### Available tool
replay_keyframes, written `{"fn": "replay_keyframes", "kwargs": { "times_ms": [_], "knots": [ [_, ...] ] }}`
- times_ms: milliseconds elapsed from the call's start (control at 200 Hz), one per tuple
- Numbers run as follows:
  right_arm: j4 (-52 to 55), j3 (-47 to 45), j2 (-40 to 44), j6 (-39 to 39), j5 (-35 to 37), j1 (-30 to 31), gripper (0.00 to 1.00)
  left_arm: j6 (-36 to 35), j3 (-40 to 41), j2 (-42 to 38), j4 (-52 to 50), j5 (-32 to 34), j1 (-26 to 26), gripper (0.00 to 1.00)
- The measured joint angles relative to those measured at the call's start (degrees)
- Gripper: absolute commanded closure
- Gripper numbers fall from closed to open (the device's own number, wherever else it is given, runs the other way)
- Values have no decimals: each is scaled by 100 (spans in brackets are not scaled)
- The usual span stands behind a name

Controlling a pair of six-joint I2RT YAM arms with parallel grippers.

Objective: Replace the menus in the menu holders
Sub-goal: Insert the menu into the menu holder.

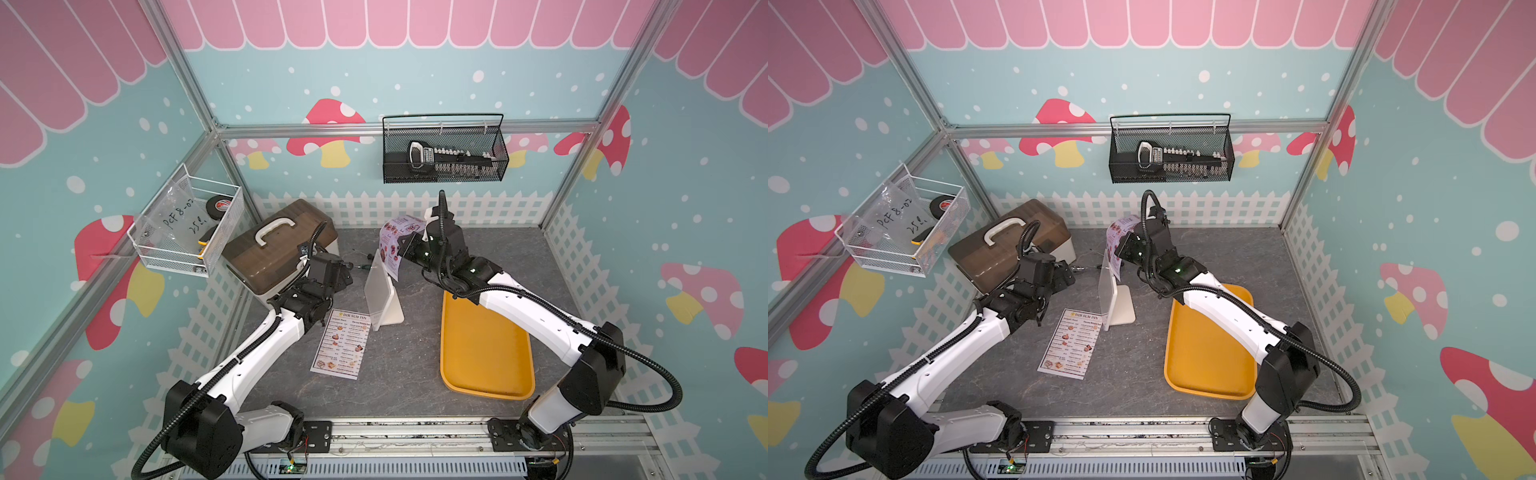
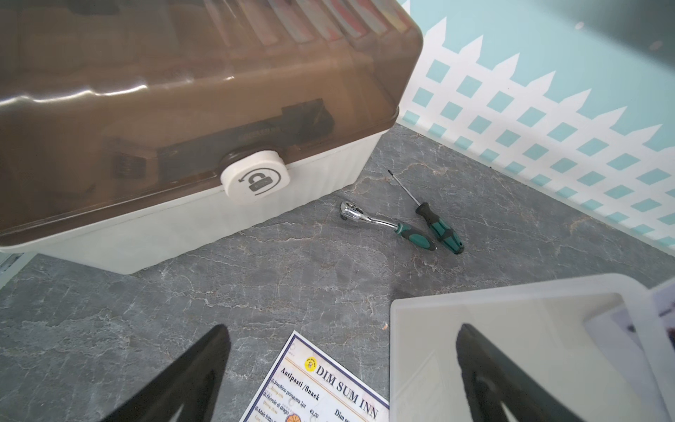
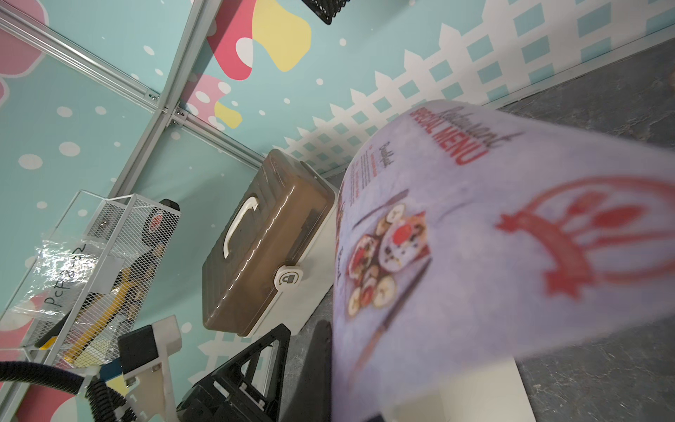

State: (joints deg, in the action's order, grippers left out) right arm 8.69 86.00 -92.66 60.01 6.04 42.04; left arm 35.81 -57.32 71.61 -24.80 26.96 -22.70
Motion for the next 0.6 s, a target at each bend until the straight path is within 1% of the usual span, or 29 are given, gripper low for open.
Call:
{"fn": "replay_keyframes", "kwargs": {
  "times_ms": [395, 595],
  "knots": [
    [170, 118, -118, -2, 457, 229, 100, 42, 0, 0, 2, -4, -33, 3],
    [269, 363, -264, -4, 625, 343, 100, 90, 0, 0, 2, -24, -33, 3]
  ]
}}
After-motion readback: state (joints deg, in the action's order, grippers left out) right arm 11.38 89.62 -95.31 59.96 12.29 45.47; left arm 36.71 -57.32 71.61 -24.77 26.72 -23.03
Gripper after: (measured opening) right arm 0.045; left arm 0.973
